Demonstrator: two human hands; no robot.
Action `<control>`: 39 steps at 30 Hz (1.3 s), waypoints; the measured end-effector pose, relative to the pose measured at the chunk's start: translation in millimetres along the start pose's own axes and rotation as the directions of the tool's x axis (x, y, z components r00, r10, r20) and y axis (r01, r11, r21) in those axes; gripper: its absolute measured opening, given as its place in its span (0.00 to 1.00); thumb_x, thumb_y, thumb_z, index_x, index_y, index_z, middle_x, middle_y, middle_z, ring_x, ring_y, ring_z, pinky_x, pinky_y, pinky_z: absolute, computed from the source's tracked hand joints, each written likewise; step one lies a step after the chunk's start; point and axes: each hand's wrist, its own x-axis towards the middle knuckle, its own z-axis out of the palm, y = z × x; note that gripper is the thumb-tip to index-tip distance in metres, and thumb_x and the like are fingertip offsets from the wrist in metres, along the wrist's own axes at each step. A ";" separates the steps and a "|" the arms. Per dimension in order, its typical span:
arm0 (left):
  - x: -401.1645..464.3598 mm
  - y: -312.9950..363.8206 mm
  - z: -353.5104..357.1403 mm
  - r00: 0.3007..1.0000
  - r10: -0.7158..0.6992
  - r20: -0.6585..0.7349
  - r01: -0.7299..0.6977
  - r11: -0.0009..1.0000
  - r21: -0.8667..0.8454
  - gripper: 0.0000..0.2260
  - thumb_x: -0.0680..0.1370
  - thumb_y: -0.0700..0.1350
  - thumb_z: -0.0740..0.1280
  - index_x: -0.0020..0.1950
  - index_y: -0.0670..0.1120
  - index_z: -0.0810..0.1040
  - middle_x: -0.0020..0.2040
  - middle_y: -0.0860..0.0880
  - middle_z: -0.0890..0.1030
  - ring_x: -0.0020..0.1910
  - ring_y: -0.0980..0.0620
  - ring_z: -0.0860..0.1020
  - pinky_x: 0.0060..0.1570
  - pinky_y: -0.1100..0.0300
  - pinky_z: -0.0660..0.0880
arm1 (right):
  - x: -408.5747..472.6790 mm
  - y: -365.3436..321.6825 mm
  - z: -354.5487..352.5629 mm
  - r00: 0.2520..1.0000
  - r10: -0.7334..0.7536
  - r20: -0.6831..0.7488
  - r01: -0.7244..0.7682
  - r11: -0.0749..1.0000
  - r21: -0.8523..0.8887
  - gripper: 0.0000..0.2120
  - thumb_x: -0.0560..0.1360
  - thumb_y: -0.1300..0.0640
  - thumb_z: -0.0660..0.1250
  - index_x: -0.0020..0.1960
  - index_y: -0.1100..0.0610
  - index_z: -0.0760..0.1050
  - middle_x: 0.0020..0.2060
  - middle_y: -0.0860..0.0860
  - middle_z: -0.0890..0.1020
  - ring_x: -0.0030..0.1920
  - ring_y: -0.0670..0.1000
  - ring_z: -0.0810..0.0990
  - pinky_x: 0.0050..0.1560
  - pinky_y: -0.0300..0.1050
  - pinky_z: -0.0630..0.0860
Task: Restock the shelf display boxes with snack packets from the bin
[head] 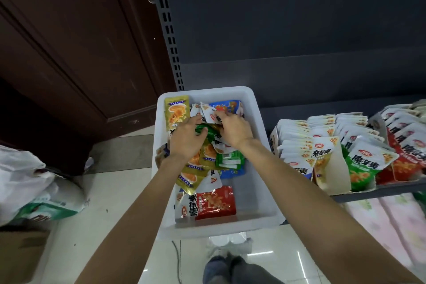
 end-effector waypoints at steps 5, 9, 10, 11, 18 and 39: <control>-14.3 17.2 7.0 0.991 -0.133 -0.021 0.127 0.976 -0.179 0.19 0.78 0.50 0.65 0.67 0.46 0.70 0.61 0.47 0.77 0.52 0.51 0.78 0.53 0.56 0.75 | -34.4 -0.4 12.0 0.988 -0.131 -0.086 0.111 0.972 -0.208 0.19 0.77 0.58 0.63 0.68 0.56 0.68 0.53 0.57 0.81 0.50 0.59 0.81 0.45 0.50 0.77; -38.6 29.1 13.4 0.956 -0.290 -0.032 0.241 0.846 -0.476 0.25 0.75 0.48 0.69 0.70 0.48 0.64 0.59 0.48 0.77 0.47 0.56 0.78 0.47 0.61 0.73 | -54.8 2.0 14.6 0.974 -0.158 -0.162 0.130 0.977 -0.169 0.12 0.77 0.62 0.60 0.59 0.57 0.75 0.46 0.57 0.83 0.44 0.59 0.83 0.39 0.48 0.76; -44.5 33.6 14.0 0.945 -0.326 -0.027 0.255 0.786 -0.564 0.27 0.75 0.48 0.70 0.70 0.49 0.63 0.59 0.49 0.77 0.46 0.57 0.78 0.46 0.63 0.73 | -60.2 2.5 14.3 0.960 -0.141 -0.244 0.124 0.989 -0.082 0.10 0.76 0.62 0.63 0.55 0.57 0.77 0.42 0.57 0.83 0.40 0.60 0.83 0.36 0.48 0.76; -49.9 38.4 14.7 0.939 -0.344 -0.011 0.260 0.730 -0.632 0.28 0.74 0.49 0.71 0.71 0.49 0.63 0.59 0.50 0.77 0.47 0.59 0.77 0.46 0.65 0.73 | -66.2 2.6 13.9 0.936 -0.115 -0.333 0.128 0.992 0.018 0.07 0.74 0.61 0.65 0.51 0.57 0.78 0.38 0.56 0.83 0.36 0.59 0.83 0.33 0.47 0.76; -75.3 67.5 19.1 0.981 -0.190 -0.048 0.101 0.700 -0.707 0.09 0.80 0.43 0.61 0.57 0.46 0.77 0.53 0.50 0.82 0.54 0.52 0.79 0.57 0.51 0.75 | -103.7 4.7 -2.5 0.839 -0.096 -0.536 0.319 0.885 0.340 0.08 0.70 0.63 0.72 0.48 0.56 0.82 0.43 0.49 0.84 0.43 0.49 0.81 0.44 0.42 0.78; -77.0 253.1 77.5 0.636 0.697 0.330 -0.377 0.655 -0.655 0.06 0.76 0.45 0.69 0.50 0.52 0.83 0.47 0.56 0.82 0.49 0.59 0.79 0.48 0.65 0.74 | -278.1 148.2 -114.1 0.607 0.510 -0.610 -0.053 0.791 0.609 0.05 0.76 0.54 0.67 0.46 0.55 0.79 0.44 0.47 0.81 0.44 0.43 0.80 0.41 0.39 0.76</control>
